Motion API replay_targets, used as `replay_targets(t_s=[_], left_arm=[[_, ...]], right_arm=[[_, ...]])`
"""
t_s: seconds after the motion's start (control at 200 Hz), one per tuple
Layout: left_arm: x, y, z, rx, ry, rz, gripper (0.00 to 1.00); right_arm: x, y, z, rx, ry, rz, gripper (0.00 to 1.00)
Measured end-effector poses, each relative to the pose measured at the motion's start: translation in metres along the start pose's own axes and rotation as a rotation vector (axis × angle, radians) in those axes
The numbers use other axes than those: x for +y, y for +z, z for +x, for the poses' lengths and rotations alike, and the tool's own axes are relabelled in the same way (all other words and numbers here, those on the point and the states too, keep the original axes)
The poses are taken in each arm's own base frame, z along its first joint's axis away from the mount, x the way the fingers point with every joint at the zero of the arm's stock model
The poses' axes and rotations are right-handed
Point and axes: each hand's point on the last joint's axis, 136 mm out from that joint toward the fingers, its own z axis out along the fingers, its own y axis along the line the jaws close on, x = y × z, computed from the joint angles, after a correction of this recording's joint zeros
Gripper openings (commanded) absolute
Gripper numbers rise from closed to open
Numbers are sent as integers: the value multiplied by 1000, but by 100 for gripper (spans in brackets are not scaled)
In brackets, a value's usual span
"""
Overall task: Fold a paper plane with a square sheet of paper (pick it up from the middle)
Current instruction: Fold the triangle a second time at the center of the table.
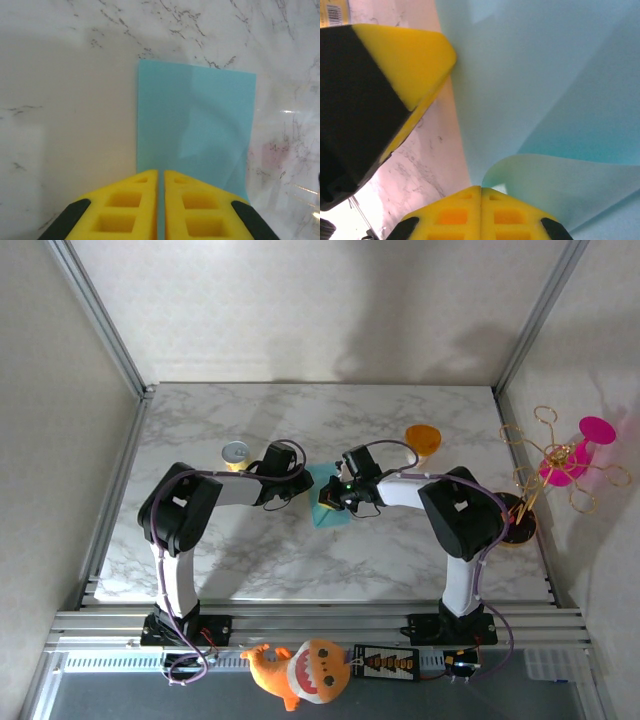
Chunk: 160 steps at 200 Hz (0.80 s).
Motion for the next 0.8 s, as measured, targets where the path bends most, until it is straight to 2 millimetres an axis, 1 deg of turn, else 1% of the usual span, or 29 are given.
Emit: replay_targets(t_s=[0.185,0.581,0.801], left_arm=[[0,0,0,0,0,1,11],[0,0,0,1,0,-1,11],[0,0,0,1,0,0,11]], right_arm=[[-4,3,1,6,9,9,2],[0,3,-3,-10,11,-9,2],[-3,6,-2,-6,16,-4,2]])
